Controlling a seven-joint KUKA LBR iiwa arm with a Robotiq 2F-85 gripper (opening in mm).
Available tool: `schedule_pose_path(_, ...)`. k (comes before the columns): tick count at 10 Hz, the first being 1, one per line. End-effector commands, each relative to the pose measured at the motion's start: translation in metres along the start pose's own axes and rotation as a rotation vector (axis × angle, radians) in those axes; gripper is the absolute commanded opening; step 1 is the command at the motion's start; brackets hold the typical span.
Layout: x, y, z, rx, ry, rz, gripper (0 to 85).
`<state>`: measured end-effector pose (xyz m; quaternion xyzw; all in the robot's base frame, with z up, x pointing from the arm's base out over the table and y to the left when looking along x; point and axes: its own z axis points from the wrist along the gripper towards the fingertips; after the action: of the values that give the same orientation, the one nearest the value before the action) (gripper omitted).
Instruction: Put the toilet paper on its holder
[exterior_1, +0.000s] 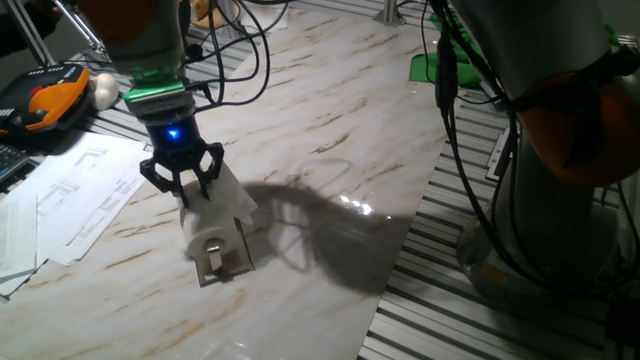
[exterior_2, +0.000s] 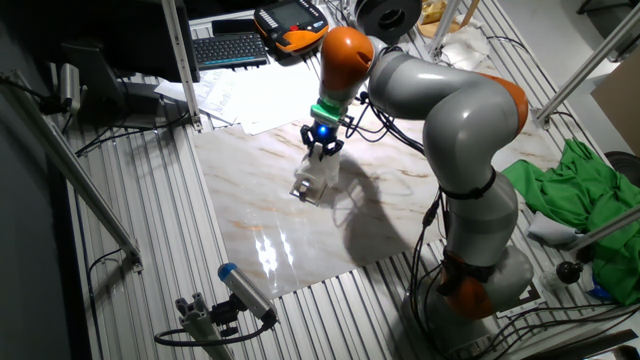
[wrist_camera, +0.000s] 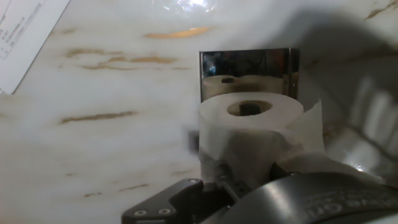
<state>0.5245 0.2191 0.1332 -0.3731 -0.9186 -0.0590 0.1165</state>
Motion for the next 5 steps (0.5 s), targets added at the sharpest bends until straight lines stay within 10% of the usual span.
schedule_pose_path(1,0.0029,-0.0002,0.0023,-0.003,-0.006,0.004,34.0)
schedule_pose_path(3,0.0039,0.0006,0.0024,0.002,-0.011,0.005,34.0)
schedule_pose_path(4,0.0031,0.0011,-0.0002,0.003,-0.01,0.005,51.0)
schedule_pose_path(5,0.0023,0.0018,-0.0032,0.005,-0.008,0.007,51.0)
